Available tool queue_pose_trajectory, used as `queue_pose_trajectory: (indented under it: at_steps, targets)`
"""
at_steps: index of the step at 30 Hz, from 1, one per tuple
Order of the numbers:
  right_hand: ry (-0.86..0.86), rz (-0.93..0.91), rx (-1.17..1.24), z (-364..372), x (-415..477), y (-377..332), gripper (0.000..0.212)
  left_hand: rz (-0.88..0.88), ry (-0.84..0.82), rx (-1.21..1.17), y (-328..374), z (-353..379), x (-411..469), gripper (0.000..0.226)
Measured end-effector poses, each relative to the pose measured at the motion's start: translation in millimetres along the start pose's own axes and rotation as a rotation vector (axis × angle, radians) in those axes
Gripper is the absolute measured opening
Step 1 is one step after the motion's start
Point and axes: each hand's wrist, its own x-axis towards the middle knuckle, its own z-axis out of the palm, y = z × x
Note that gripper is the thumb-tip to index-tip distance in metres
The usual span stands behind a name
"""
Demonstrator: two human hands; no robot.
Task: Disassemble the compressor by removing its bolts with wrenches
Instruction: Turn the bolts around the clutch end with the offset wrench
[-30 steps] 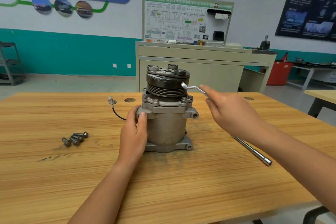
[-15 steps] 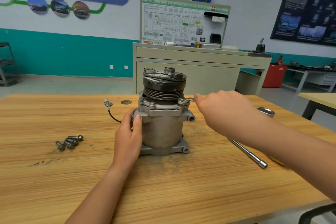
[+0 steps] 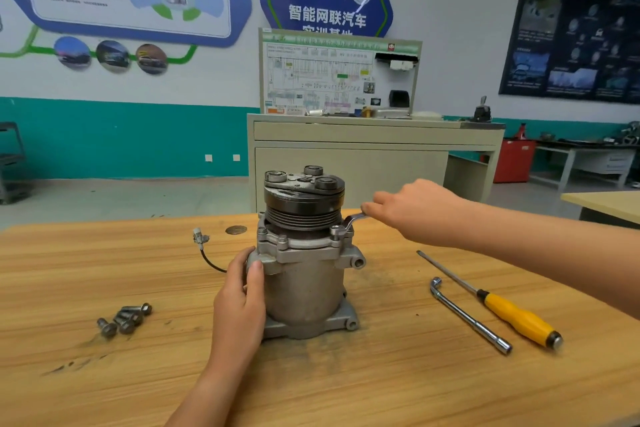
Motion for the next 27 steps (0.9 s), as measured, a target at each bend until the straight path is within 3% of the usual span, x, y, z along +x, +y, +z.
queue_pose_trajectory:
  at_steps: [4, 7, 10, 12, 14, 19, 27]
  targets:
    - [0.12, 0.018, 0.1, 17.7, 20.8, -10.1, 0.042, -0.002, -0.022, 0.023, 0.3, -1.8, -0.3, 0.039]
    - [0.346, 0.034, 0.213, 21.3, 24.9, -14.8, 0.033, -0.005, -0.022, 0.025, 1.9, -2.7, -0.8, 0.038]
    - [0.688, 0.259, 0.454, 16.4, 9.5, -18.2, 0.022, -0.002, -0.017, 0.011, 3.6, -3.0, -1.0, 0.03]
    - [0.789, 0.389, 0.617, 10.6, -8.7, -27.3, 0.03, -0.001, -0.012, 0.008, 3.3, -2.4, -0.3, 0.03]
    - [0.713, 0.397, 0.65, 1.3, -26.8, -39.4, 0.036, -0.008, -0.011, 0.007, 2.6, -1.8, 0.3, 0.031]
    - [0.187, 0.354, 0.473, -13.5, -49.3, -51.4, 0.039, -0.007, -0.005, 0.009, 1.7, -2.0, -0.6, 0.032]
    - [-0.139, 0.298, 0.173, -48.6, -36.4, -68.1, 0.043, -0.022, -0.009, 0.021, -1.5, -2.1, 0.2, 0.035]
